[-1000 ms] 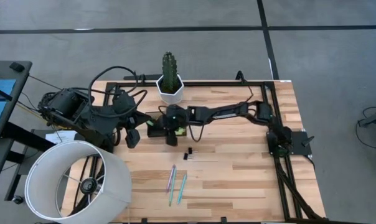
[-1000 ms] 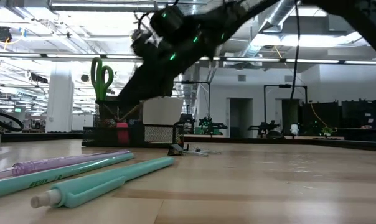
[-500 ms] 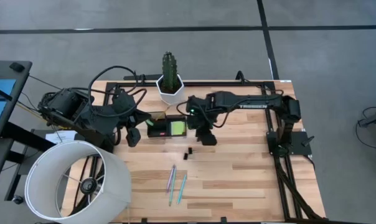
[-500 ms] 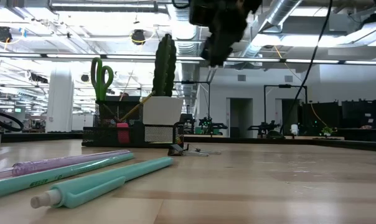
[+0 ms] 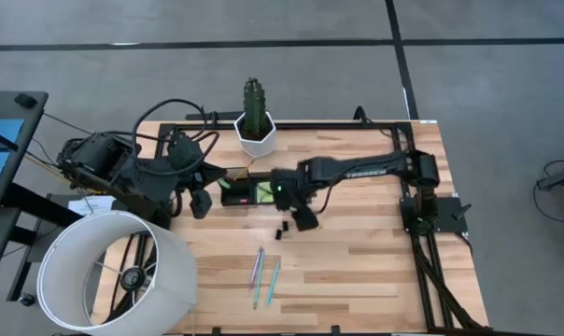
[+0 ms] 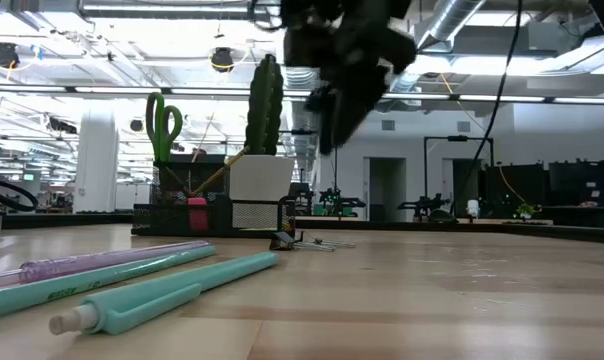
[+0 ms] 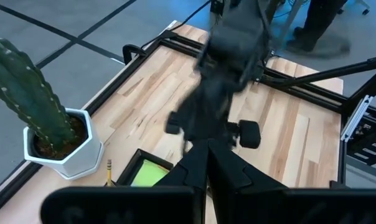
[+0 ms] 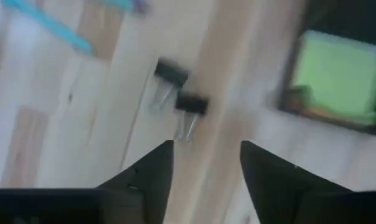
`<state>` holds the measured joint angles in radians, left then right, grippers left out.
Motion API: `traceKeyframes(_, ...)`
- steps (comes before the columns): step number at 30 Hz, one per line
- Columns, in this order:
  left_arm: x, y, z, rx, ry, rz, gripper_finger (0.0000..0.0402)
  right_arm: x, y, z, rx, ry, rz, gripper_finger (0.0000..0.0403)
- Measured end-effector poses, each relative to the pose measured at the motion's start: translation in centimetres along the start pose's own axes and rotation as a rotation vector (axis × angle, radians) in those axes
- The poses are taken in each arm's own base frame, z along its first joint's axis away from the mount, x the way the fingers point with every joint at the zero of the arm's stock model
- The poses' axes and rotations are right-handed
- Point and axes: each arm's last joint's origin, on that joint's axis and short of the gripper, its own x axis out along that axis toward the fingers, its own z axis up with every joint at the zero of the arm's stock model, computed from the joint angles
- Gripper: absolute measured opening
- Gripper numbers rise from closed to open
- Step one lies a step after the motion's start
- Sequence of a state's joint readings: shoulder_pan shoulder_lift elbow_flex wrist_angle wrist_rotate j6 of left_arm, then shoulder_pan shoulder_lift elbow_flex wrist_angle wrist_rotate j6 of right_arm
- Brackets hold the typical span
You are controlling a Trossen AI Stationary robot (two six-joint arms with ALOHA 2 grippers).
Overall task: Pick and place office supplies into organizer
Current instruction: Put the right black binder clip into the black mesh organizer
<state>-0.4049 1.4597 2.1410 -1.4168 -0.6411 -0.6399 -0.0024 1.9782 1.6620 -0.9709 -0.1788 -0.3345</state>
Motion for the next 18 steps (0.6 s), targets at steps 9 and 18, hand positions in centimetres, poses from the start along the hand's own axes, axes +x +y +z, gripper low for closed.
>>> traceKeyframes(9,0.0,0.1,-0.2,0.019,0.019,0.004,0.0000,6.8,2.2,0.9,-0.093,0.119,0.050,0.0248)
traceKeyframes(18,0.0,0.2,-0.3,0.040,0.032,0.012,0.0000,9.4,1.8,0.8,-0.054,0.178,-0.058,0.0249)
